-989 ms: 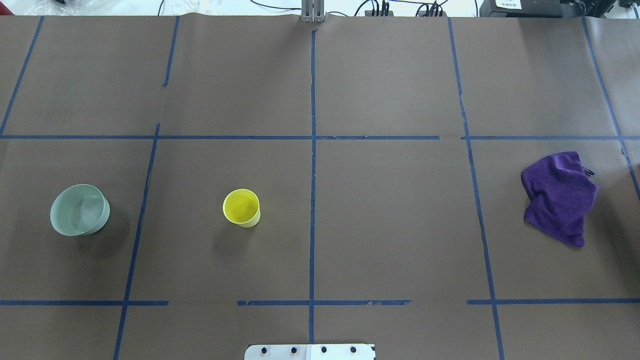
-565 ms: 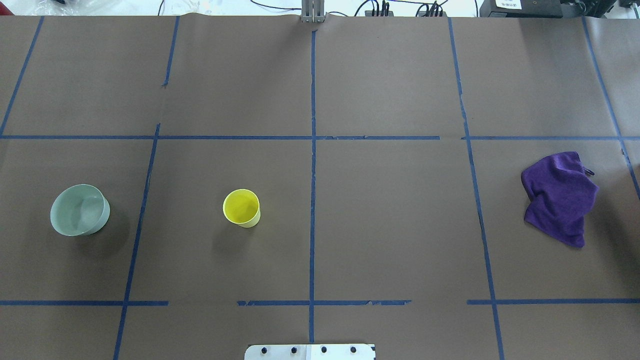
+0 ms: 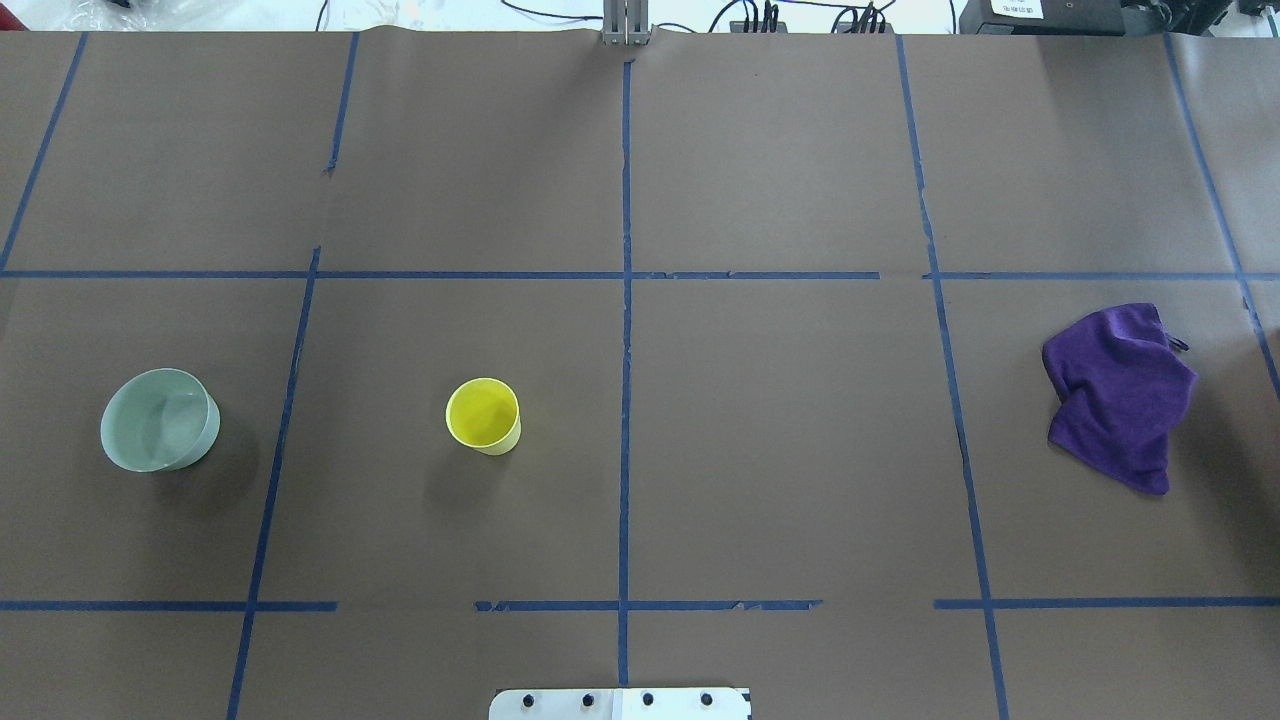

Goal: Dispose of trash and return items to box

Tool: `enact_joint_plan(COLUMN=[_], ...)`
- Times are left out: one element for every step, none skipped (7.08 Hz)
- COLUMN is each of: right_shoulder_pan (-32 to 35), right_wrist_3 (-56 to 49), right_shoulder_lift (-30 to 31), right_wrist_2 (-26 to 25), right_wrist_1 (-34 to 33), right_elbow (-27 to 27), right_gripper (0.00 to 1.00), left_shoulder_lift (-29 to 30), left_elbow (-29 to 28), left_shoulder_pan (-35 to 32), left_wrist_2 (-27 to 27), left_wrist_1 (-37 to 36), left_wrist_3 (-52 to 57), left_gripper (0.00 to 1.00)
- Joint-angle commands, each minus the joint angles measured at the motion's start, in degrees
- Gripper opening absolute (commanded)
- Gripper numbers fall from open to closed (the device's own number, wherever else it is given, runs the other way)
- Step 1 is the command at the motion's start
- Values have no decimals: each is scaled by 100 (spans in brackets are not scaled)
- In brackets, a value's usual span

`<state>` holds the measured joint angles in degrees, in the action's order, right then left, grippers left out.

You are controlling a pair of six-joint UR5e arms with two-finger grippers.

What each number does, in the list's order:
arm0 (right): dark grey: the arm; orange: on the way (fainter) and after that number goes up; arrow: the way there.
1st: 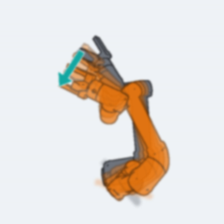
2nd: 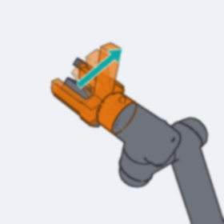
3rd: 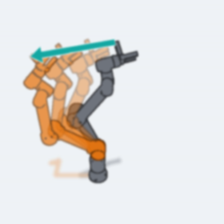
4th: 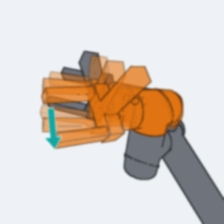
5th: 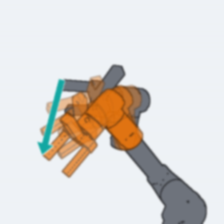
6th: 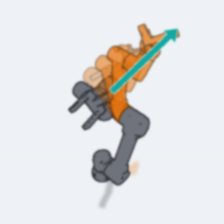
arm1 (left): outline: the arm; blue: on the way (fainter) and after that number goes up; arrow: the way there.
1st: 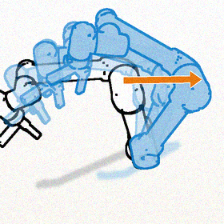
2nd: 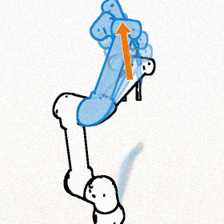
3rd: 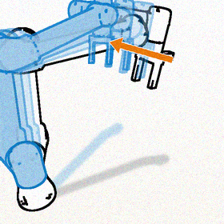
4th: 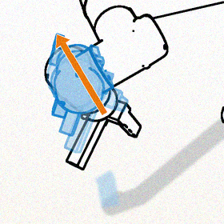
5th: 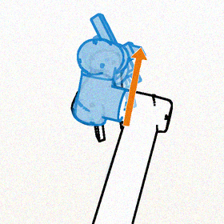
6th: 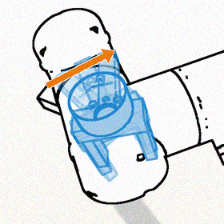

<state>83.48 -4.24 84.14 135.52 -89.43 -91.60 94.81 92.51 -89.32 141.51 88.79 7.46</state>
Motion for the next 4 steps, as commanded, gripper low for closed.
enact_joint_plan(right_shoulder_pan=[-25, -25, -25, -25], right_wrist_3=[-16, -16, -16, -16], right_shoulder_lift=[6, 6, 23, 23], right_wrist_2=[18, 18, 27, 27], right_wrist_1=[13, 22, 13, 13], right_elbow=[11, 2, 2, 2], right_gripper=[100, 100, 100, 100], left_shoulder_lift=[-85, -77, -42, -33], left_elbow=[222, 494, 888, 1223], left_shoulder_pan=[142, 622, 1236, 1851], left_wrist_2=[683, 624, 119, -399], left_wrist_1=[77, 60, 216, 766], left_wrist_3=[-33, -399, -1282, -2030], left_gripper=[100, 100, 100, 100])
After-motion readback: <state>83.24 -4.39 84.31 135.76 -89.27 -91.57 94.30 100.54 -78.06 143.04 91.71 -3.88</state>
